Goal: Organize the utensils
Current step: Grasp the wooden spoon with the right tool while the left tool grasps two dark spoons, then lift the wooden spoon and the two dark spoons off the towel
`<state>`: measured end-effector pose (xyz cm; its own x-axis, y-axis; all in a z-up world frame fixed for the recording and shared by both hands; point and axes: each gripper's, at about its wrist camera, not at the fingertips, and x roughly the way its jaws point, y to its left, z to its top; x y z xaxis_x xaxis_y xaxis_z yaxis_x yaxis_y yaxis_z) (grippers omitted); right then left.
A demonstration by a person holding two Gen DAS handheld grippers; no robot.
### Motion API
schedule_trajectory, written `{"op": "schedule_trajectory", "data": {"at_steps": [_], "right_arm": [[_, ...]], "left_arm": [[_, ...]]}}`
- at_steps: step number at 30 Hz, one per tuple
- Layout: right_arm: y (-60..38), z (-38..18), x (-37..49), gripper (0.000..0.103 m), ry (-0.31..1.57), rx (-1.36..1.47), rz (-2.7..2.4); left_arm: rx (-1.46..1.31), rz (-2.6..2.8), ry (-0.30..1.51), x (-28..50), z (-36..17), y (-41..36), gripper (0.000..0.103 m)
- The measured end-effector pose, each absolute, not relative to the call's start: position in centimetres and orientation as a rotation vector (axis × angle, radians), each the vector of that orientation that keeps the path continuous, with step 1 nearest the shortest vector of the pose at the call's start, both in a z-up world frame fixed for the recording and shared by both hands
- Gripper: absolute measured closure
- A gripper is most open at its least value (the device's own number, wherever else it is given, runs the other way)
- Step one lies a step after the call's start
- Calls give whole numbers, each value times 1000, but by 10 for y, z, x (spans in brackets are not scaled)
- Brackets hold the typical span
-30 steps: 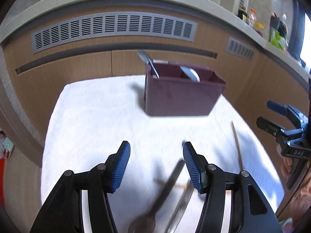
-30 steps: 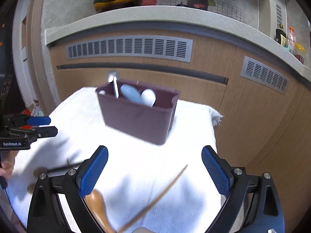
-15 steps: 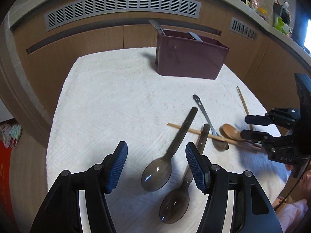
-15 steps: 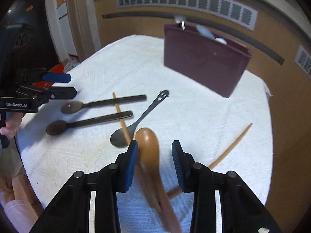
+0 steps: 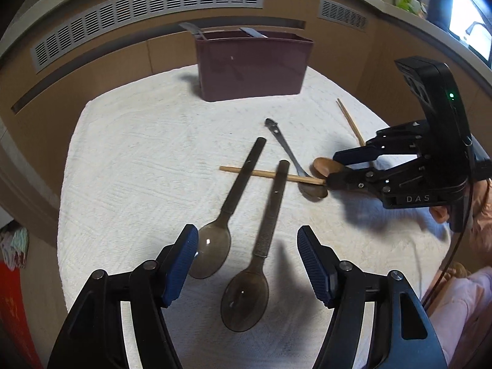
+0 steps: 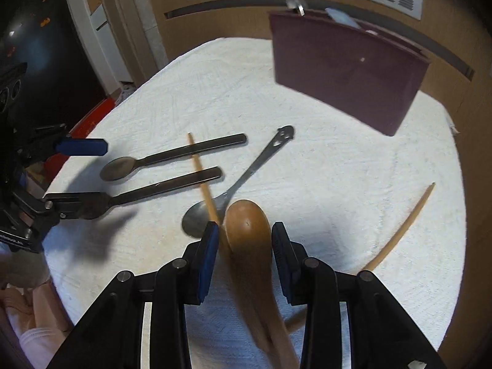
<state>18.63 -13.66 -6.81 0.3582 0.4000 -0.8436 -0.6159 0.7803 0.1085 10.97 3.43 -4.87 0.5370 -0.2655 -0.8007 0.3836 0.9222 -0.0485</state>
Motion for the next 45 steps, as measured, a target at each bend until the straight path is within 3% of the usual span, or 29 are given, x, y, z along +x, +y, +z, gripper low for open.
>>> {"op": "schedule_trajectory", "data": {"at_steps": [2, 3, 6, 7, 18, 36, 45], "right_arm": [[-132, -71, 182, 70, 1005, -285, 655], [-131, -71, 179, 76, 1003, -293, 647], [-137, -65, 178, 77, 995, -256, 633], [-141, -62, 178, 77, 989, -234, 626], [-196, -38, 171, 77, 935, -79, 505], [-203, -45, 173, 77, 952, -57, 448], [-197, -50, 176, 76, 971, -64, 454]], "left_arm": [[160, -408, 927, 111, -47, 30, 36], [176, -413, 929, 113, -46, 28, 37], [204, -443, 958, 123, -47, 21, 63], [208, -464, 976, 129, -47, 18, 65], [368, -489, 1116, 172, -70, -23, 65], [203, -337, 1088, 196, -72, 6, 82], [185, -384, 1166, 185, -72, 4, 83]]}}
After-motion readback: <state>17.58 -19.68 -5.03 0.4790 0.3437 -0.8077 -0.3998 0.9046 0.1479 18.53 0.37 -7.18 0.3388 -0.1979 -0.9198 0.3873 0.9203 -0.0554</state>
